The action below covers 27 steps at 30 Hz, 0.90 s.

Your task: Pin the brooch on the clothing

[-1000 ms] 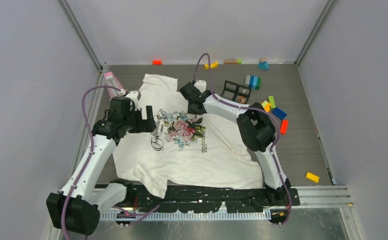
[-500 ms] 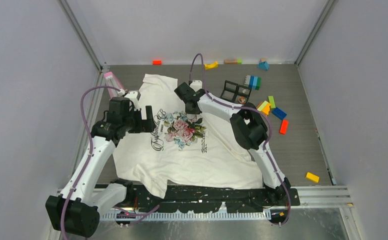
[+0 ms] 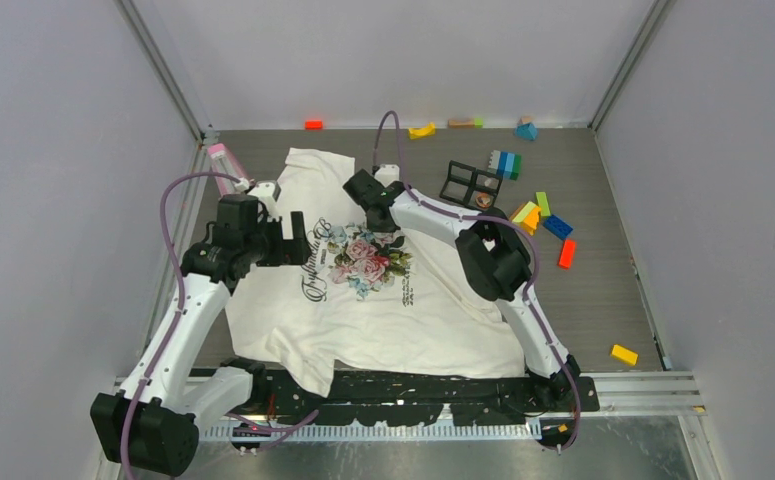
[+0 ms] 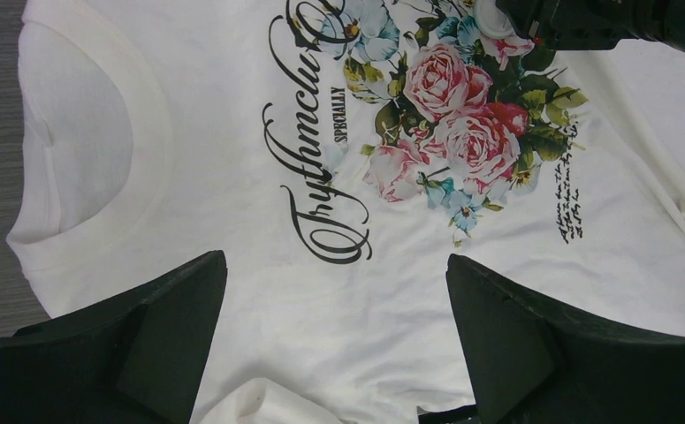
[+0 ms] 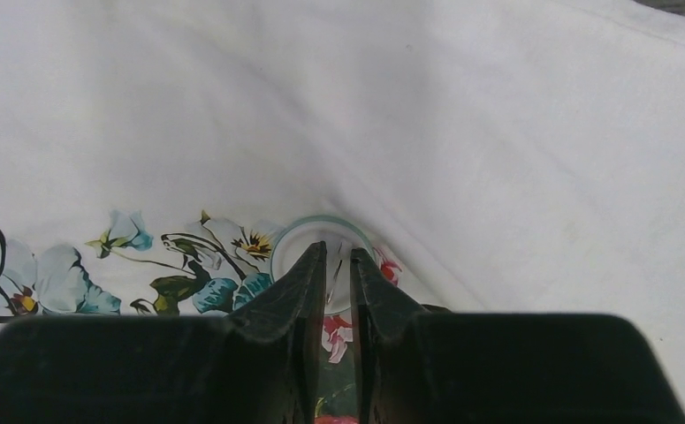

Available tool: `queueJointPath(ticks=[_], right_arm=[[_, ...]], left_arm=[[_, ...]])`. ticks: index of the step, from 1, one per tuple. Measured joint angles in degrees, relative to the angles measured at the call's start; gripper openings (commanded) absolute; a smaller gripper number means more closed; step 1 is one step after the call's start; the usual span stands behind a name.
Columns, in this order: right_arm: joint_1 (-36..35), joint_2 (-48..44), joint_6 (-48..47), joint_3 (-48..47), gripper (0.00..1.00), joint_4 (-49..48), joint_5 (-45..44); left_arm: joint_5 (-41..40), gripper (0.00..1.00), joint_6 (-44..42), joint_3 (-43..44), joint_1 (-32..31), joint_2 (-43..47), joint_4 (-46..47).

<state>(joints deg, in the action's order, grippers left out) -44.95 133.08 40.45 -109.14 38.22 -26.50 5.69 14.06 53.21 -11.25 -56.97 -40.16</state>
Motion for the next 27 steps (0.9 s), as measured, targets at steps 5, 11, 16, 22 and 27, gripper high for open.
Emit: queueJointPath(ticks=[5, 11, 16, 22, 27], right_arm=[[0.0, 0.4, 0.0, 0.0, 0.16, 0.0, -0.5], [0.0, 0.4, 0.0, 0.0, 0.04, -0.2, -1.1], [0.0, 0.1, -0.1, 1.3, 0.01, -2.4, -1.2], [0.0, -6.0, -3.1, 12.6, 0.01, -12.2, 1.3], [-1.5, -14.3, -8.0, 24.7, 0.01, -17.4, 5.6]], left_arm=[[0.3, 0.99, 0.0, 0.0, 0.0, 0.0, 0.0], [0.5, 0.99, 0.0, 0.0, 0.0, 0.0, 0.0], [1.2, 0.99, 0.7, -0.2, 0.0, 0.4, 0.0], [5.2, 0.98, 5.5, -2.3, 0.0, 3.6, 2.2], [13.4, 0.98, 12.5, -8.0, 0.0, 5.2, 8.6]])
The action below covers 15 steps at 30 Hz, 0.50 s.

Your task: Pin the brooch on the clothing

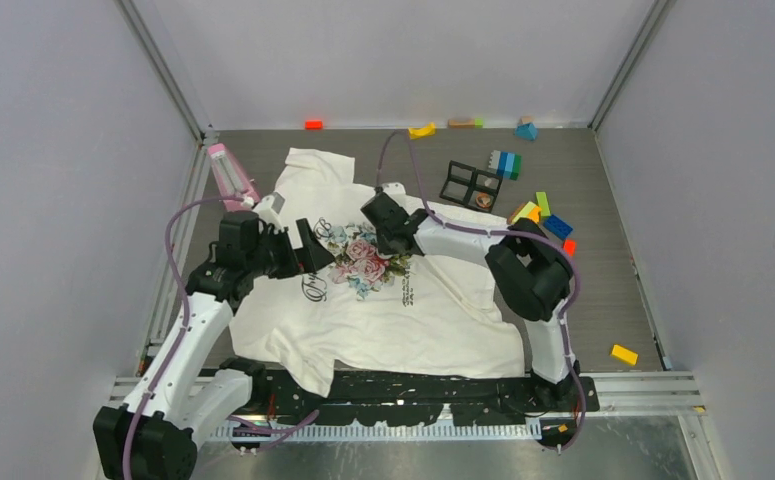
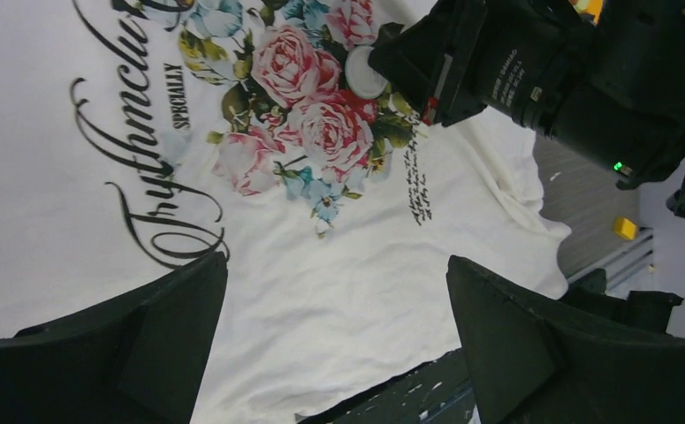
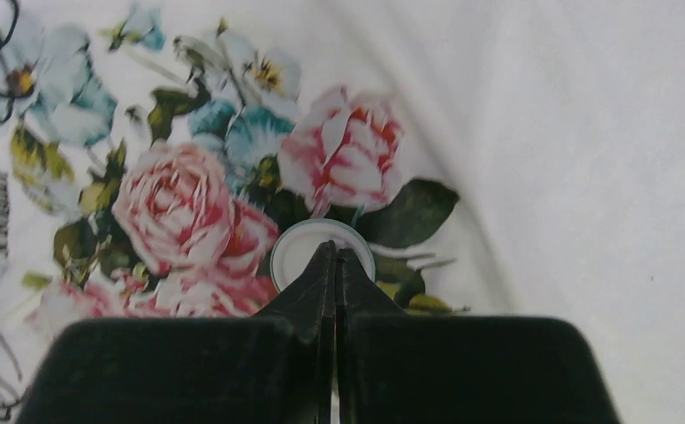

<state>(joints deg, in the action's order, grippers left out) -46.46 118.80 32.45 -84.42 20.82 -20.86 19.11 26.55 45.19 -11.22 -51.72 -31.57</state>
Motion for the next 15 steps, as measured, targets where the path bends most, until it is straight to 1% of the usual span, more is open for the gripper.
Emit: queueJointPath(ticks=[4, 6, 9, 15], right_arm=[[-2.0, -8.5, -2.8, 8.8, 0.01, -4.2, 4.2], [-2.7, -12.3, -3.7, 12.0, 0.01, -6.4, 6.3], [-3.2, -17.7, -4.8, 16.2, 0.01, -9.6, 9.4], [-4.0, -25.2, -7.0, 20.3, 0.01, -15.2, 15.3]], left_arm=[[7.0, 0.97, 6.1, -5.5, 0.0, -0.2, 6.1], [9.7, 0.89, 8.1, -7.1, 0.0, -0.7, 7.9], [12.0, 0.82, 9.7, -8.0, 0.0, -1.2, 9.6], [17.0, 0.67, 11.5, -8.3, 0.0, -2.3, 13.1]])
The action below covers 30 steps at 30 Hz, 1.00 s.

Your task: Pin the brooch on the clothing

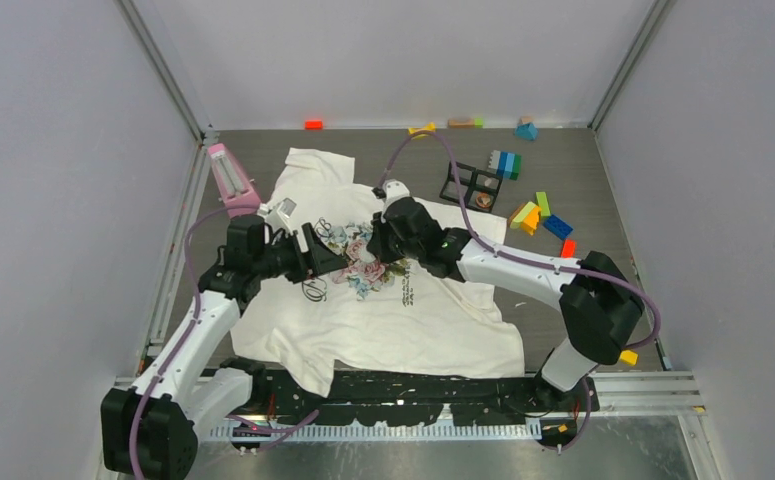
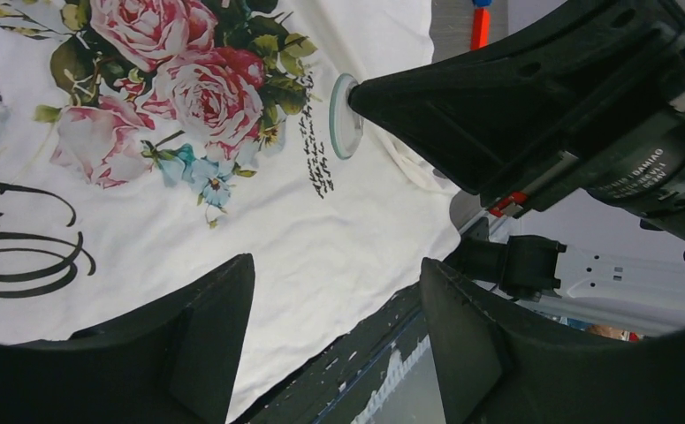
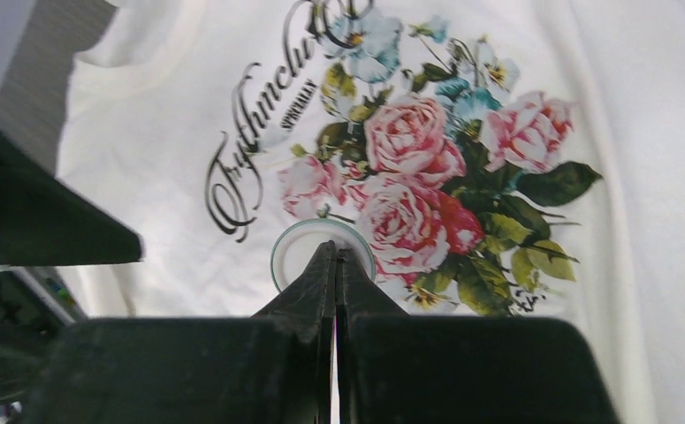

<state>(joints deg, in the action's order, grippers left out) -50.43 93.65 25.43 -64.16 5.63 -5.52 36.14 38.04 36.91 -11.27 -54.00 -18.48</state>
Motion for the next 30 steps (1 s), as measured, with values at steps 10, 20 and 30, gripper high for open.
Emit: queueJointPath(ticks=[10, 20, 30], right_arm=[[-2.9, -2.0, -2.9, 0.2, 0.01, -5.7, 7.2], [-3.9, -2.0, -4.8, 0.1, 0.01, -5.9, 9.6], [-5.0, -2.2, -7.4, -0.2, 0.01, -4.9, 9.0]], left_arm=[[3.3, 0.45, 3.7, -2.6, -0.7, -2.2, 5.9], [3.5, 0.23, 6.4, -4.0, -0.7, -2.3, 9.5], [4.6, 0.02, 9.0, -5.9, -0.7, -2.9, 14.3]])
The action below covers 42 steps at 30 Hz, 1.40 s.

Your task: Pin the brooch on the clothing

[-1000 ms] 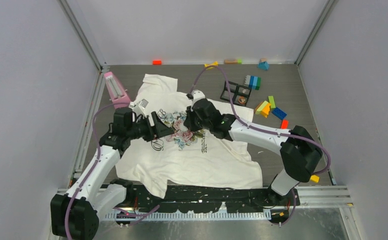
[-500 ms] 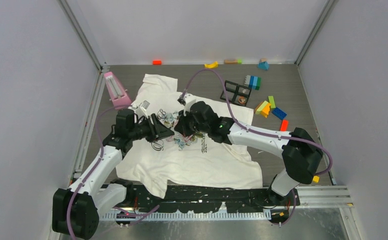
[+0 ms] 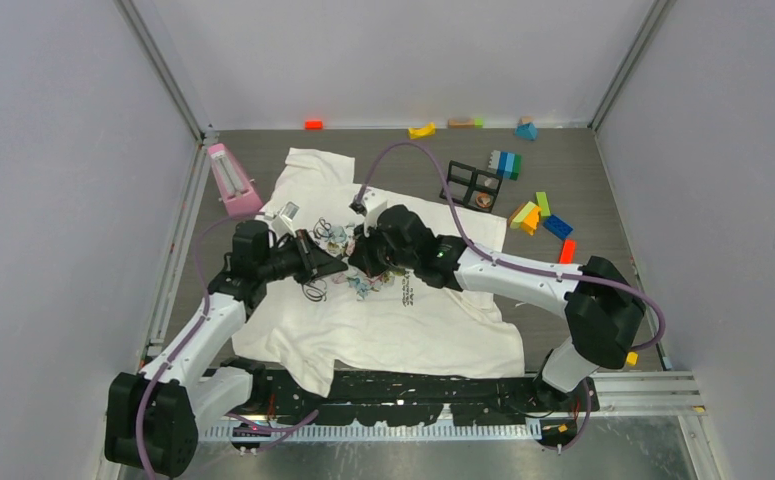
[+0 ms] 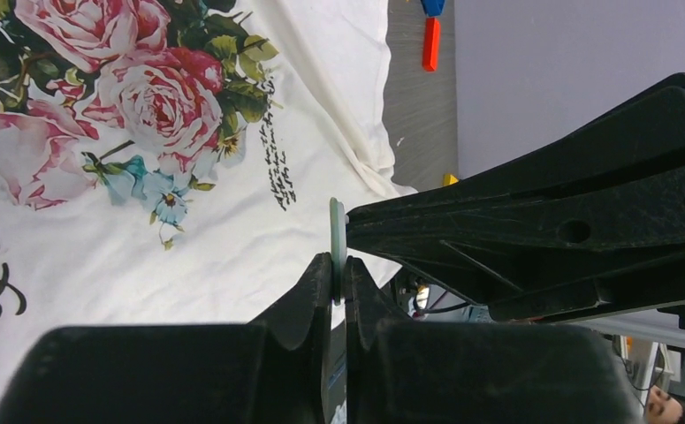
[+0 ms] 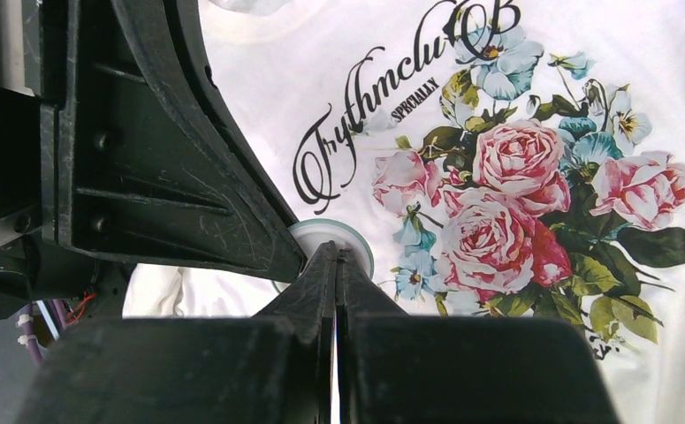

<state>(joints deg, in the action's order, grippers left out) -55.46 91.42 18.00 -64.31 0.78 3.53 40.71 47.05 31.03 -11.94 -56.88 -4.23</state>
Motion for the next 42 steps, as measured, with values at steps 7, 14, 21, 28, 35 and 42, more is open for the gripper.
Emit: queueJointPath(ticks=[7, 14, 21, 28, 35, 42], right_arm=[[-0.4, -0.7, -1.4, -0.1, 0.18, 1.4, -1.4], [-0.5, -2.7, -1.2, -1.5, 0.55, 4.1, -3.8], [6.8, -6.9, 4.2, 0.0, 0.66, 1.5, 7.8], [14.5, -9.4, 11.2, 0.6, 0.68, -3.1, 27.1], [14.7, -11.2, 15.4, 0.6, 0.69, -4.1, 39.0], [15.5, -14.6, 17.4, 0.7, 0.73, -4.5, 40.7]], left_arm=[[1.0, 0.0, 3.0, -2.0, 0.0, 0.1, 4.1], [-0.3, 0.0, 3.3, -3.2, 0.0, 3.9, 4.8], [-0.3, 0.0, 2.3, -3.3, 0.2, 7.6, 5.1], [5.5, 0.0, 1.5, -3.2, 0.6, 11.3, 7.8], [14.0, 0.0, 0.5, -0.2, 0.8, 13.7, 7.9], [21.8, 0.0, -5.7, 11.0, 0.8, 10.9, 6.1]])
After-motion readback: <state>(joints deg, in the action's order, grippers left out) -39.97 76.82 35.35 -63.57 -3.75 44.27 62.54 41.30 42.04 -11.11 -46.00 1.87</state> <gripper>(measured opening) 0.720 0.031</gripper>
